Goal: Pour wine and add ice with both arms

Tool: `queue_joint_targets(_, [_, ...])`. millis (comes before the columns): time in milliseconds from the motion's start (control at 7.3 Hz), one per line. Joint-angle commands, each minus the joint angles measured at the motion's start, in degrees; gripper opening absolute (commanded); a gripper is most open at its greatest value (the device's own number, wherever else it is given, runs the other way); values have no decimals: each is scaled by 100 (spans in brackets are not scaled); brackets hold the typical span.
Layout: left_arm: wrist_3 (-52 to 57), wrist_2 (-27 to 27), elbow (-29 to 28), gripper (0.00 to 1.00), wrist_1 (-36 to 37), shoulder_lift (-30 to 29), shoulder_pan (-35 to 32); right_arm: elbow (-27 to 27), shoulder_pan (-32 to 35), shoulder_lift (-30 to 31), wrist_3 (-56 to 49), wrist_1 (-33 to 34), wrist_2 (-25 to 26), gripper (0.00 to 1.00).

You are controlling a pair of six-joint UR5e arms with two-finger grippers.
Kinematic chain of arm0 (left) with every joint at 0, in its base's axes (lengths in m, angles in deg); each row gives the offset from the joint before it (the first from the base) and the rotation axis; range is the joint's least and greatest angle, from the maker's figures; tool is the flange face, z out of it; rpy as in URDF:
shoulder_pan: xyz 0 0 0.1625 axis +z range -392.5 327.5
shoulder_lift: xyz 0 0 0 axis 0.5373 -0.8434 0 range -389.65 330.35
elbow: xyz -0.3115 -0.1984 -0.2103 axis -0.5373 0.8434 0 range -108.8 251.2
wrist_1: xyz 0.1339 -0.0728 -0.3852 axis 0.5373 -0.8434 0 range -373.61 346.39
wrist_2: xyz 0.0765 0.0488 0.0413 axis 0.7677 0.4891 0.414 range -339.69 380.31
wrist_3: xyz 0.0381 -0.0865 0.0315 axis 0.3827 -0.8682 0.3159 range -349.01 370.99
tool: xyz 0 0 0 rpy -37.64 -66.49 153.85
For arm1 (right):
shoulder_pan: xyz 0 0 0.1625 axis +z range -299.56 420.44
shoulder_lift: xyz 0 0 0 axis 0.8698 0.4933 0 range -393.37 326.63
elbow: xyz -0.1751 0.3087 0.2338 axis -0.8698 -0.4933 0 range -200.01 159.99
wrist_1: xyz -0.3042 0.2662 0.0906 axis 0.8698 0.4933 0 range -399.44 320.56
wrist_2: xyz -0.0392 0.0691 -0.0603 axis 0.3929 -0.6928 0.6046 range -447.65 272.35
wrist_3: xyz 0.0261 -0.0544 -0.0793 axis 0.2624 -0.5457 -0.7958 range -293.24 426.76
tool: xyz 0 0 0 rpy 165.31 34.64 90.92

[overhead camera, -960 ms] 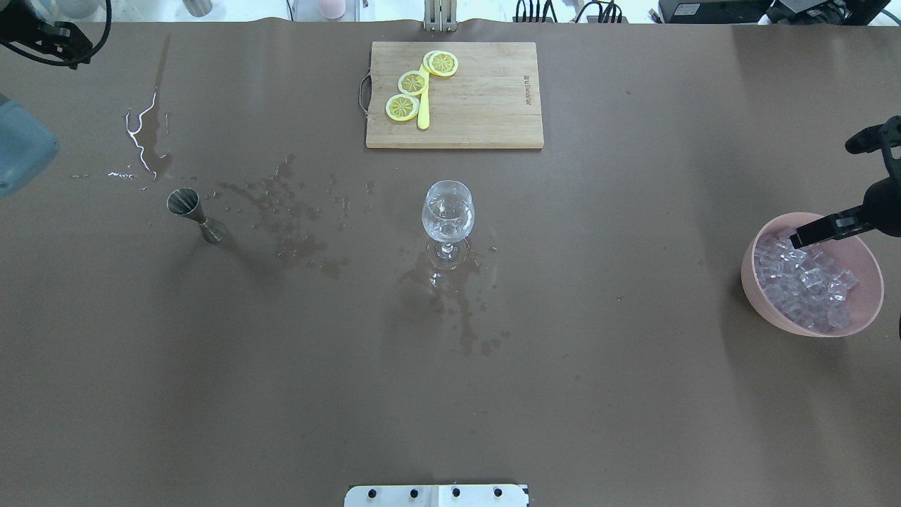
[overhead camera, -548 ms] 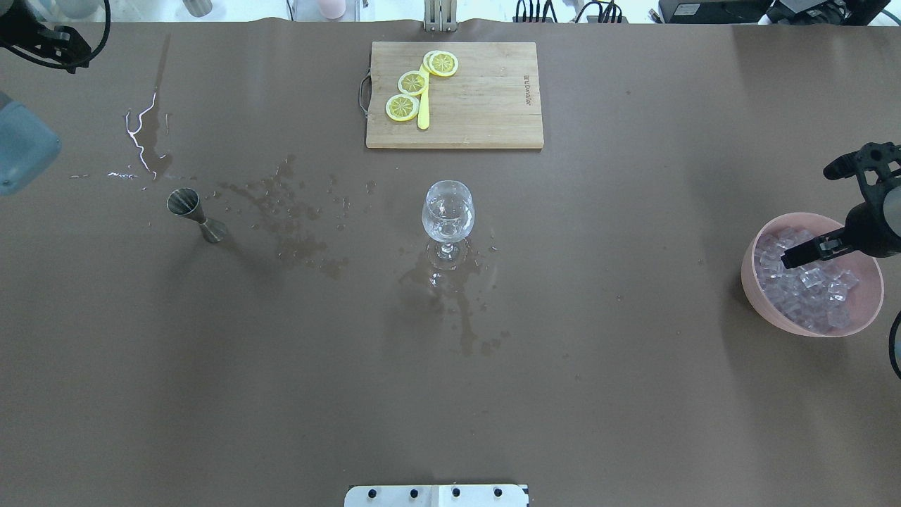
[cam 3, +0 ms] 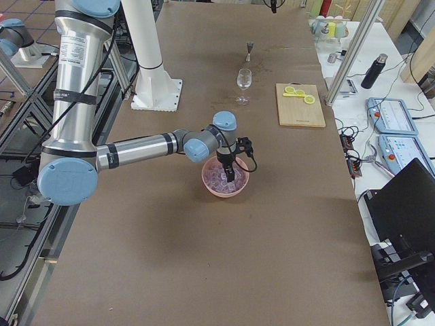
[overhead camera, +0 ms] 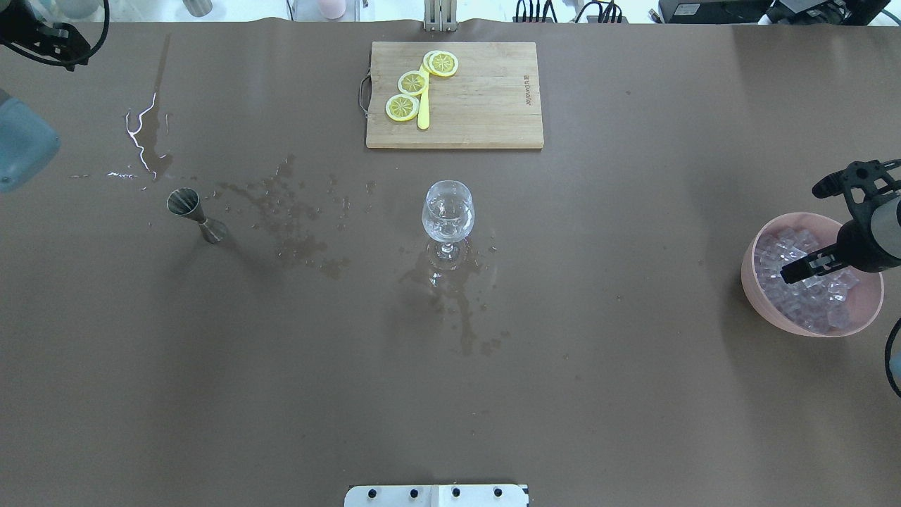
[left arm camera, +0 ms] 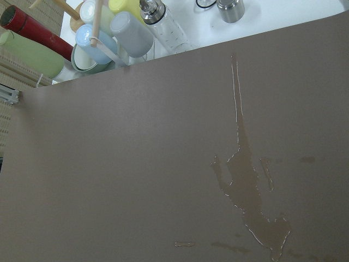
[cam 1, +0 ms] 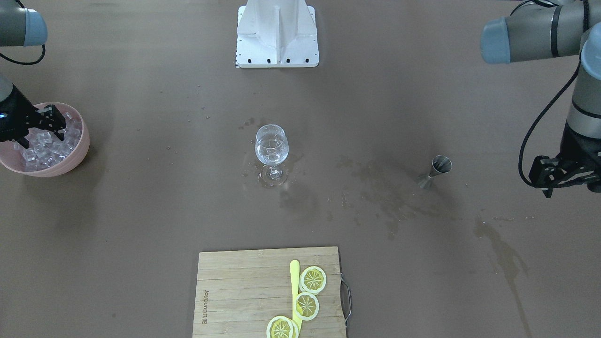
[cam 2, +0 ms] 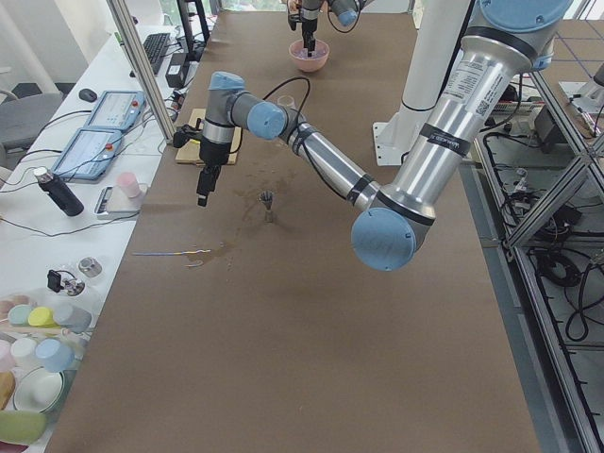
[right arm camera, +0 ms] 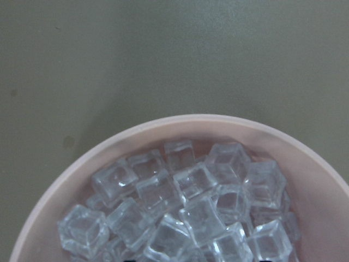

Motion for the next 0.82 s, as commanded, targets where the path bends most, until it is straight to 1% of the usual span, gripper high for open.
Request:
queue_joint_targets(0, [-1,-1,10,98,1,-6,-12,21,-29,41,-8,-3,52,59])
queue_joint_targets(274, [-10,-1,1,98,1,20,-21,39,-29,41,-16,-3,60,6])
queue_joint_targets(411, [-10,-1,1,98,1,29,-12,39,-29,33,-16,-3,61,0])
queue_joint_targets(548, [-27,-1,-7,98,1,29,-12,74,-21,-20,-16,-3,8,0])
queue_joint_targets(685, [-27,-1,-7,98,1,29,-21,292,153,-46,-8,32,-105,0])
